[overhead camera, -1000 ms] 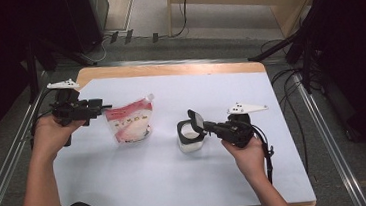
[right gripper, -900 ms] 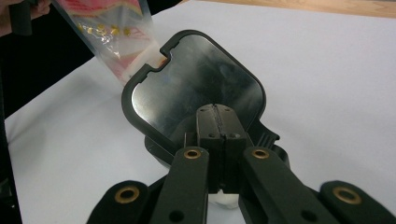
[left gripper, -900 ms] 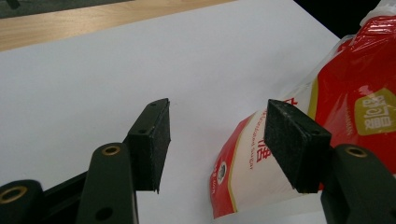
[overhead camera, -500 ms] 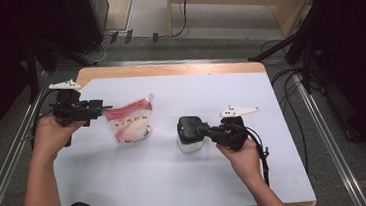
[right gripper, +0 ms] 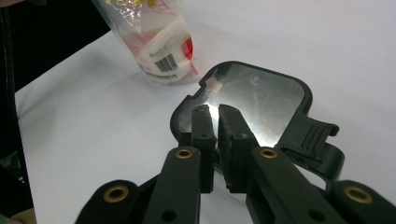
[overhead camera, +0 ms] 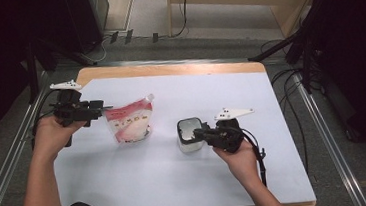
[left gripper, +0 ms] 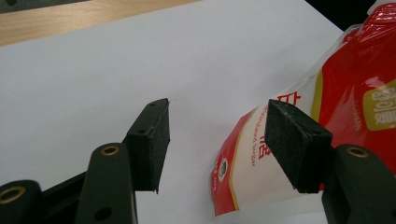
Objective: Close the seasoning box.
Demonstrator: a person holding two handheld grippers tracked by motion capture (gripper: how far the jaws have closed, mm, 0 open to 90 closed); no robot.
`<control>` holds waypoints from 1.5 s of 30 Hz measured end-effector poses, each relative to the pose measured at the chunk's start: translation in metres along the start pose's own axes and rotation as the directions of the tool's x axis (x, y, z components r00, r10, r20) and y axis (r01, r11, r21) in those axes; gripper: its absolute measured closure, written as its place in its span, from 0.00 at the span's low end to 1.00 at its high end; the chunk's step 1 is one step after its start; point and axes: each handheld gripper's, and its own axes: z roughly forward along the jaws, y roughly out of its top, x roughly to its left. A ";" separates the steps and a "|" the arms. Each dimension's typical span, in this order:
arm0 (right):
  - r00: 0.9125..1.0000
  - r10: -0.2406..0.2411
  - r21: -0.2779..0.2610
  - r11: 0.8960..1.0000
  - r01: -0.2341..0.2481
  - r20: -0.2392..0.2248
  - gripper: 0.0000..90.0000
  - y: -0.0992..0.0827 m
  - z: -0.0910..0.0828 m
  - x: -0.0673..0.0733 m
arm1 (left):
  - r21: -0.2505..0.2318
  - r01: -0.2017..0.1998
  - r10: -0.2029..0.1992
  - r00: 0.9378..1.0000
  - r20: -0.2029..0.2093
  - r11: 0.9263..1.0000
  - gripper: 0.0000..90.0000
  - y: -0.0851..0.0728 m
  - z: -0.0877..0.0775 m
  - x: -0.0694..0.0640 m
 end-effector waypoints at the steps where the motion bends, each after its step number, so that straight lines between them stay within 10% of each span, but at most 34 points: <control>1: 1.000 -0.004 -0.001 1.000 0.004 0.000 0.93 0.000 0.000 0.000 | -0.001 0.001 -0.001 1.000 0.004 1.000 0.46 0.000 0.000 0.000; 18: 1.000 -0.012 -0.048 0.999 0.013 0.013 0.64 0.000 -0.008 -0.008 | 0.001 0.006 -0.006 1.000 -0.002 1.000 0.45 -0.002 0.003 0.000; 45: 0.990 -0.077 -0.068 0.994 0.085 0.114 0.47 -0.012 -0.044 -0.037 | 0.006 0.008 -0.008 1.000 0.003 1.000 0.45 -0.002 0.003 0.001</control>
